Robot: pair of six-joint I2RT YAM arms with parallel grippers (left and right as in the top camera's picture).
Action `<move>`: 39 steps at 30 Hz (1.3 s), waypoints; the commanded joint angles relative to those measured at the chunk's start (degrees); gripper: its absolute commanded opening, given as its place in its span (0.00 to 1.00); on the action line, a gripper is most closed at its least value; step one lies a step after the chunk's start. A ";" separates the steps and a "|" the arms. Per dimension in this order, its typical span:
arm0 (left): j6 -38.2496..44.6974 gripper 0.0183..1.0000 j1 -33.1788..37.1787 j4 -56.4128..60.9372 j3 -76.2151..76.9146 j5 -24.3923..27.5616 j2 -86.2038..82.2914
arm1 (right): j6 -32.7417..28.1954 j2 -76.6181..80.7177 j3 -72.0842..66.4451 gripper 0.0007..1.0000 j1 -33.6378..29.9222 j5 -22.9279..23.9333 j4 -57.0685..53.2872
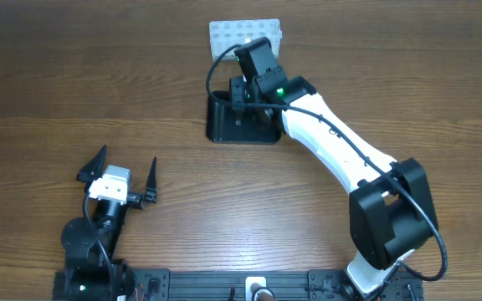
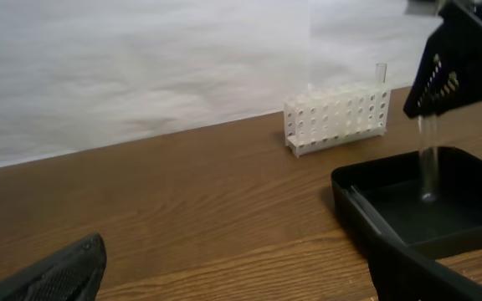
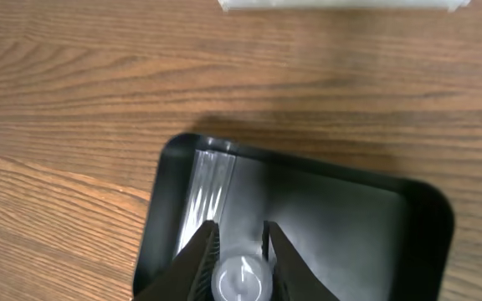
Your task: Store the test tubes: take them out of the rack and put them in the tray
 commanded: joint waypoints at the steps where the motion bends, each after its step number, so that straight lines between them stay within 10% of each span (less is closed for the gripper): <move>1: 0.66 1.00 0.28 -0.07 -0.28 0.74 -0.50 | 0.81 0.52 -2.71 0.20 0.15 -1.05 2.14; 17: 0.66 1.00 0.28 -0.07 -0.28 0.74 -0.50 | 1.05 3.63 -4.02 0.24 0.22 0.44 5.20; 27: 0.66 1.00 0.28 -0.07 -0.28 0.74 -0.50 | -6.05 -4.20 -3.39 0.49 -1.86 0.33 5.44; 39: 0.66 1.00 0.28 -0.07 -0.28 0.74 -0.50 | -12.17 -6.88 -3.41 0.69 -6.14 17.88 22.05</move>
